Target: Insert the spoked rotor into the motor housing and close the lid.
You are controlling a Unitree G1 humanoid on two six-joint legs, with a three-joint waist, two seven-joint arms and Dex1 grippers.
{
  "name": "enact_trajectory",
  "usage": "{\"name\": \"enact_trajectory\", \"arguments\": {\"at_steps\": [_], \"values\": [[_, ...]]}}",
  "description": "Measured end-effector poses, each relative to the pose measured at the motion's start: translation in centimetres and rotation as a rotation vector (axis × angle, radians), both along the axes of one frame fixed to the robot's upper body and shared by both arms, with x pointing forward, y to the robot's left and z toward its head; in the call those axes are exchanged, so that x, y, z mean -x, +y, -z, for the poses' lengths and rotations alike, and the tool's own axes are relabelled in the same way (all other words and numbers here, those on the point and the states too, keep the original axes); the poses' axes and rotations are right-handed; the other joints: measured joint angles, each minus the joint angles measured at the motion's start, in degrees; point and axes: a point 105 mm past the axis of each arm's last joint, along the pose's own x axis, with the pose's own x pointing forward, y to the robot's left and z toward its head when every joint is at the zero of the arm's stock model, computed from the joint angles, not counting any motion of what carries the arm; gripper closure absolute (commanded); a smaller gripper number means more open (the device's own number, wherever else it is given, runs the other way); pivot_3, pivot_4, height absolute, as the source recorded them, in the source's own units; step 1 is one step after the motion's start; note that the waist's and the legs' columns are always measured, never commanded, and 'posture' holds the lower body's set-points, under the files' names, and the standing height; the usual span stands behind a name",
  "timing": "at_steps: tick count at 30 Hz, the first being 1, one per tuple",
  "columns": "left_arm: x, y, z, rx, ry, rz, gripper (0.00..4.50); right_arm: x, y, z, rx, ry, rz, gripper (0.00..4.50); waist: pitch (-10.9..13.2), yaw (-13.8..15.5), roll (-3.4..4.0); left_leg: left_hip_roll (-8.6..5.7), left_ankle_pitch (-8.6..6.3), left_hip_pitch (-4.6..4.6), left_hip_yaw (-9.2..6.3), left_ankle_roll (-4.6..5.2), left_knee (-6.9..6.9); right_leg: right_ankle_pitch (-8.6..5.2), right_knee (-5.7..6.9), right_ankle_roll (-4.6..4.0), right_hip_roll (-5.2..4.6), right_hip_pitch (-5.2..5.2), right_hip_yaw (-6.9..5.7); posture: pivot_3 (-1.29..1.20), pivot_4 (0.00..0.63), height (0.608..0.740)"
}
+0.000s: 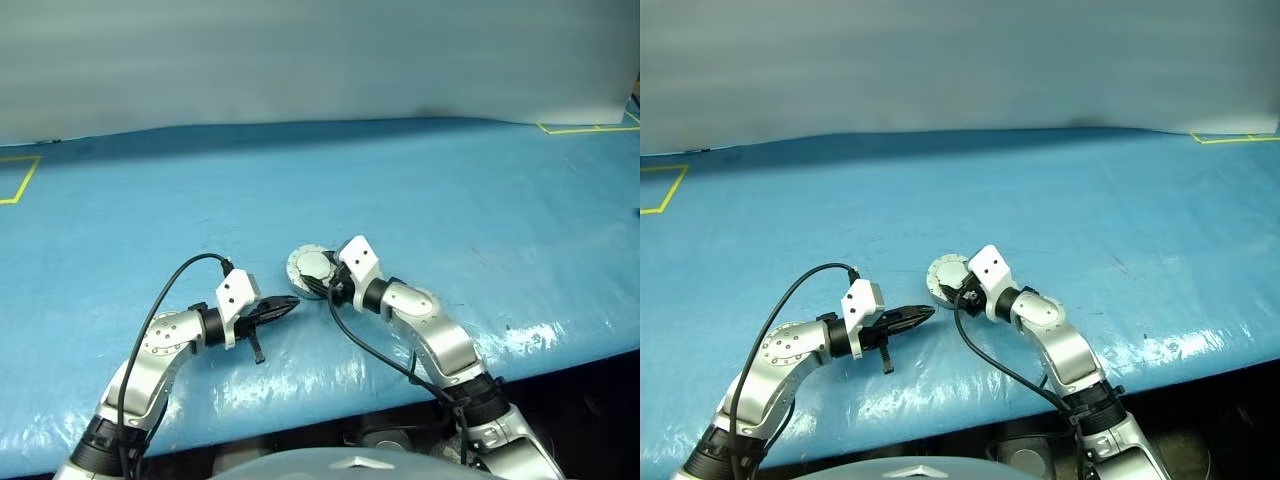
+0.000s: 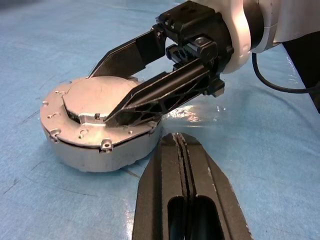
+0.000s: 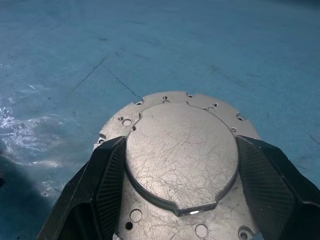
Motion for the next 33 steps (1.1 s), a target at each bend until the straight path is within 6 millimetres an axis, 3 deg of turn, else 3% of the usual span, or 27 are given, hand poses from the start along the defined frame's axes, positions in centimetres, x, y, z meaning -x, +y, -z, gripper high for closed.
{"name": "enact_trajectory", "arguments": {"at_steps": [9, 21, 33], "values": [[-0.1, -0.1, 0.0, 0.0, -0.007, -0.001, 4.5, 0.2, 0.3, 0.6, 0.068, -0.013, -0.013, 1.47, -0.95, 0.19, 0.04, -0.01, 0.05, 0.15, -0.02, -0.02, -0.13, 0.02, 0.0, -0.04, -0.06, 0.03, 0.03, 0.0, 0.15, 0.74], [-1.0, 0.5, -0.1, -0.002, -0.019, -0.041, 4.5, 0.2, 0.0, 0.3, -0.084, 0.09, 0.045, 1.47, -1.04, 0.25, 0.05, -0.07, 0.03, -0.05, -0.06, -0.02, -0.33, -0.02, -0.08, -0.14, -0.4, -0.21, -0.03, 0.0, 0.15, 0.74], [-1.0, 0.9, -0.1, -0.005, -0.024, -0.058, 4.5, -0.1, 0.5, 0.6, 0.07, 0.023, 0.053, 1.47, -1.11, 0.25, 0.04, -0.04, 0.0, 0.11, -0.13, -0.07, -0.37, -0.13, -0.07, -0.24, -0.5, -0.12, -0.14, 0.0, 0.15, 0.74]]}}
